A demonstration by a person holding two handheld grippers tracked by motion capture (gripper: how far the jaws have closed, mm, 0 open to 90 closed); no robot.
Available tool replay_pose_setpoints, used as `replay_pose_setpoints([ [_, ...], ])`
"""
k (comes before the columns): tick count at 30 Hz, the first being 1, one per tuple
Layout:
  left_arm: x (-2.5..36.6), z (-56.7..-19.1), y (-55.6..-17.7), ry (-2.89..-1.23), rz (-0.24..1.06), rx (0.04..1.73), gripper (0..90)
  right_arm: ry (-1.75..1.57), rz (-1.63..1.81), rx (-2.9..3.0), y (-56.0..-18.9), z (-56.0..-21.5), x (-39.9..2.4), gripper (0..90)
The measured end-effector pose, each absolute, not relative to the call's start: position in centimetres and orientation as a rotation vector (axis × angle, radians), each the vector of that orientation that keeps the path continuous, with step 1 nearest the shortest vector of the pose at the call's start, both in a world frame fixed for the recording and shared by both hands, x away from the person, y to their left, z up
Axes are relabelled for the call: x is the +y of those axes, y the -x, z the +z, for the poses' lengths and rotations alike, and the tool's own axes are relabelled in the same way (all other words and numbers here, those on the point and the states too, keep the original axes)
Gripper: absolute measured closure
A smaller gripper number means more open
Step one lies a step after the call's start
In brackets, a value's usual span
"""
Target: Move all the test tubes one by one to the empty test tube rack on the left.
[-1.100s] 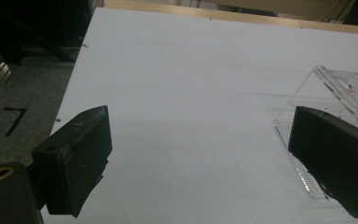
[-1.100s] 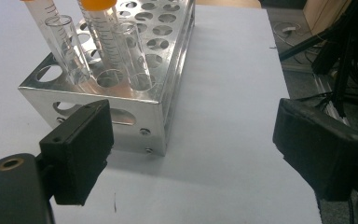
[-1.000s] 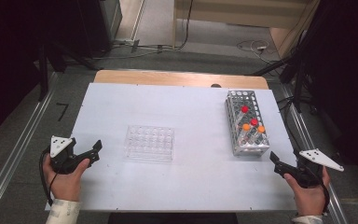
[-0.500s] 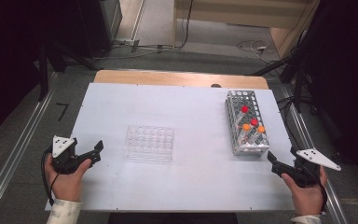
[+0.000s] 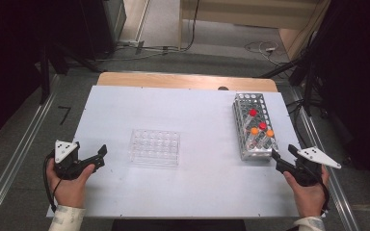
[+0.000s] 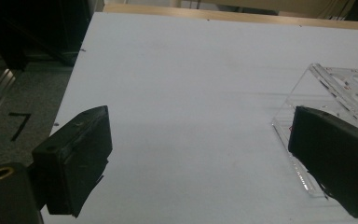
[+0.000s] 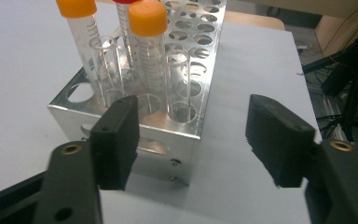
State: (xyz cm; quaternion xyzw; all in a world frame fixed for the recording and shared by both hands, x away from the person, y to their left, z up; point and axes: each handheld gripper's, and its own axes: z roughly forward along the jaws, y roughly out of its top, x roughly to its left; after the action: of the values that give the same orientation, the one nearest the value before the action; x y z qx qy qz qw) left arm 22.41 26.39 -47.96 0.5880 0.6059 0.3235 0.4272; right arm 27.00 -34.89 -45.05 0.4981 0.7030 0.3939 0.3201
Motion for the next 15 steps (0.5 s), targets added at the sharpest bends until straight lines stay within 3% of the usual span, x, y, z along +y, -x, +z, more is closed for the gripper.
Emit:
replay_pose_setpoints([
  [6,26.4,-47.9,-22.4,-1.468,0.808,1.514,6.4,-1.305,1.070,1.846,-27.8,-45.3,-34.6,51.8],
  [15,26.4,-48.0,-22.4,-1.469,0.811,1.514,6.5,-1.283,1.061,1.858,-28.5,-45.6,-34.2,64.0],
])
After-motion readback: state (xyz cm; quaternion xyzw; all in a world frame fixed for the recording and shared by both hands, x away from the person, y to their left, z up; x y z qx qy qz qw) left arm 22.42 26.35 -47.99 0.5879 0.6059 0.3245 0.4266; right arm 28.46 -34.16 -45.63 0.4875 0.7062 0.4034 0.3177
